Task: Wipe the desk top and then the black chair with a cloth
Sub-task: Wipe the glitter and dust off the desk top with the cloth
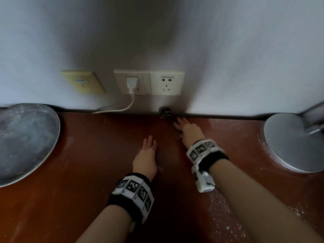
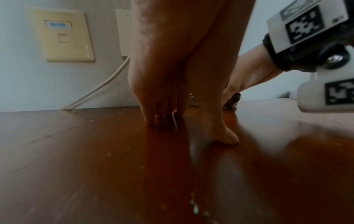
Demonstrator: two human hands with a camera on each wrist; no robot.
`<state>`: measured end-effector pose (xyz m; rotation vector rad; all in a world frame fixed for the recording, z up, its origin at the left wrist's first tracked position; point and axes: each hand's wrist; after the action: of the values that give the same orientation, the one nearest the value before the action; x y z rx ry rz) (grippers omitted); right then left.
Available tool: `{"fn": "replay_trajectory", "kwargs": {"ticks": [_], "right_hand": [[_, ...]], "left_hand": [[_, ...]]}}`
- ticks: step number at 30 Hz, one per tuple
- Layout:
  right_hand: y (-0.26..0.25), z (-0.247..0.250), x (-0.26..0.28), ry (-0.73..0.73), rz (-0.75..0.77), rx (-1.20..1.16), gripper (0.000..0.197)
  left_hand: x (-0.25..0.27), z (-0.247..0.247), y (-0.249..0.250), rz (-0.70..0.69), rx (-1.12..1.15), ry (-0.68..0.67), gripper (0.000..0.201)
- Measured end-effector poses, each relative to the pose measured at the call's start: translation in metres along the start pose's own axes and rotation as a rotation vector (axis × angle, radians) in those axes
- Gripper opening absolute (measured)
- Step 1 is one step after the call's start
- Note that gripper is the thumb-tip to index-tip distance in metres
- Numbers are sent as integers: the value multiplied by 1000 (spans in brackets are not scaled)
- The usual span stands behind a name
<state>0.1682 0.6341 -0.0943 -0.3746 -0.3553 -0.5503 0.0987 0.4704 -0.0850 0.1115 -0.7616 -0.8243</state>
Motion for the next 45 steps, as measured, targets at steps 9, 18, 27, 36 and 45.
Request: {"fn": "replay_trajectory", "kwargs": {"ticks": [9,18,27,36,45], "right_hand": [[59,21,29,150,-320,-32,54],[84,6,45,122,-188,-103,55],[59,-17,51,91,15,-133,58],[59,-9,52,97,-90,-35,59],[34,4,26,53,-115,-40,61]], "left_hand": [[-1,-3,-3,0,14,4,108],[1,-3,1,15,-8,5,108],[-2,-4,2,26,-5,18,108],[-2,-4,4,47,-40,-1,107],[-2,-8,2,59,-30,22,108]]}}
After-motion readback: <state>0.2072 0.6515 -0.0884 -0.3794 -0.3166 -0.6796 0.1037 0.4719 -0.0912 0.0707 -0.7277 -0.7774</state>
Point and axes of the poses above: each hand's wrist, its own x-axis away from the middle knuckle, its own z-axis out of the back of the hand, y = z × x, and after that the axes turned 3 degrees about -y, right-handed
